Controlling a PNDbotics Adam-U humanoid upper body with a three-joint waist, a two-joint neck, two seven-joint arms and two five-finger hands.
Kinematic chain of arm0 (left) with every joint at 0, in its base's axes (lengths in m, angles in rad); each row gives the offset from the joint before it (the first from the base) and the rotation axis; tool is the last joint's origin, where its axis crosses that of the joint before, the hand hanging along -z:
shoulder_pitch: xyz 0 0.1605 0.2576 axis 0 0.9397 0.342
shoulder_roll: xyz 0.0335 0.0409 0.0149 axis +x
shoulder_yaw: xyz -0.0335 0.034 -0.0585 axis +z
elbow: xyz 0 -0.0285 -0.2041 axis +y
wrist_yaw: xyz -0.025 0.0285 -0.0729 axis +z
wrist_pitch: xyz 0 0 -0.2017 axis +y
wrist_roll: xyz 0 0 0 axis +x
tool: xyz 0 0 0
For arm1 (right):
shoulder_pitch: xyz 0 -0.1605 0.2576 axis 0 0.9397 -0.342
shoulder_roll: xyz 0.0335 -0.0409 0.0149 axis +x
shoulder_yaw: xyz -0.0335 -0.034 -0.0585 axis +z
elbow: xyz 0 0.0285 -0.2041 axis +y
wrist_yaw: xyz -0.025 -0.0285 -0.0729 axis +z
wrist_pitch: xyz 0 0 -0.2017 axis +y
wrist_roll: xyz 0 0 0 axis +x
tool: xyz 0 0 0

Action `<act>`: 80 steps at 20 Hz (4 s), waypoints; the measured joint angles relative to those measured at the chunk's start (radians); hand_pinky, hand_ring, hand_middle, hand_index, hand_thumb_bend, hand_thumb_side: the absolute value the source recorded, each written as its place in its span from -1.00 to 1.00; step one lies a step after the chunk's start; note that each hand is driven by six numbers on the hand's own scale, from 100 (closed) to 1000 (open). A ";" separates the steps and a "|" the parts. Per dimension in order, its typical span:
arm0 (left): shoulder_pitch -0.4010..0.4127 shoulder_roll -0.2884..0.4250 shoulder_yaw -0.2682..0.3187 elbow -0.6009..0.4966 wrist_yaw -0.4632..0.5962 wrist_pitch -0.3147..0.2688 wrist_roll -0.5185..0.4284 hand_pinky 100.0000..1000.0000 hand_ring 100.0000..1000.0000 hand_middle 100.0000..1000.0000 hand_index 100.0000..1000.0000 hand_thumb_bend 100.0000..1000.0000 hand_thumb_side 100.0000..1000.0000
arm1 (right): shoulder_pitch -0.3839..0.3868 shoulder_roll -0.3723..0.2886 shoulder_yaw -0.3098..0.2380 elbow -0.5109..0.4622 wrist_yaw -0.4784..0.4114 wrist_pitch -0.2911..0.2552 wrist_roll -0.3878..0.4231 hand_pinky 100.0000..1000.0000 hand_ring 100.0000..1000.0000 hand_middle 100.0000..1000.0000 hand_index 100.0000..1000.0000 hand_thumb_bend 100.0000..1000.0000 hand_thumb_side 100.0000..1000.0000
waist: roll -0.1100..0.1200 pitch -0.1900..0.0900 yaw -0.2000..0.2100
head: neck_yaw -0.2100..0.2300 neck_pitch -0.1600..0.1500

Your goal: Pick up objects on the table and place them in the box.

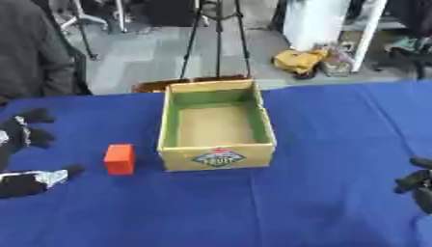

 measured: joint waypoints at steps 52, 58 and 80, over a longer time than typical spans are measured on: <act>-0.658 0.055 -0.245 0.741 -0.680 -0.101 -0.473 0.32 0.35 0.41 0.67 0.62 -0.97 | 0.007 0.002 0.023 0.004 0.007 0.010 0.015 0.60 0.08 0.01 0.62 -0.06 -0.24 | 0.018 -0.006 -0.031 | -0.001 0.006; -0.657 0.034 -0.246 0.749 -0.688 -0.123 -0.472 0.29 0.32 0.38 0.66 0.61 -0.96 | 0.006 0.005 0.023 0.004 0.007 0.010 0.016 0.60 0.08 0.01 0.62 -0.06 -0.24 | 0.018 -0.005 -0.033 | 0.000 0.005; -0.623 -0.023 -0.259 0.771 -0.711 -0.137 -0.450 0.19 0.21 0.27 0.59 0.57 -0.97 | -0.001 0.006 0.023 0.009 0.007 0.011 0.020 0.60 0.08 0.00 0.62 -0.05 -0.24 | 0.021 0.007 -0.049 | 0.000 0.005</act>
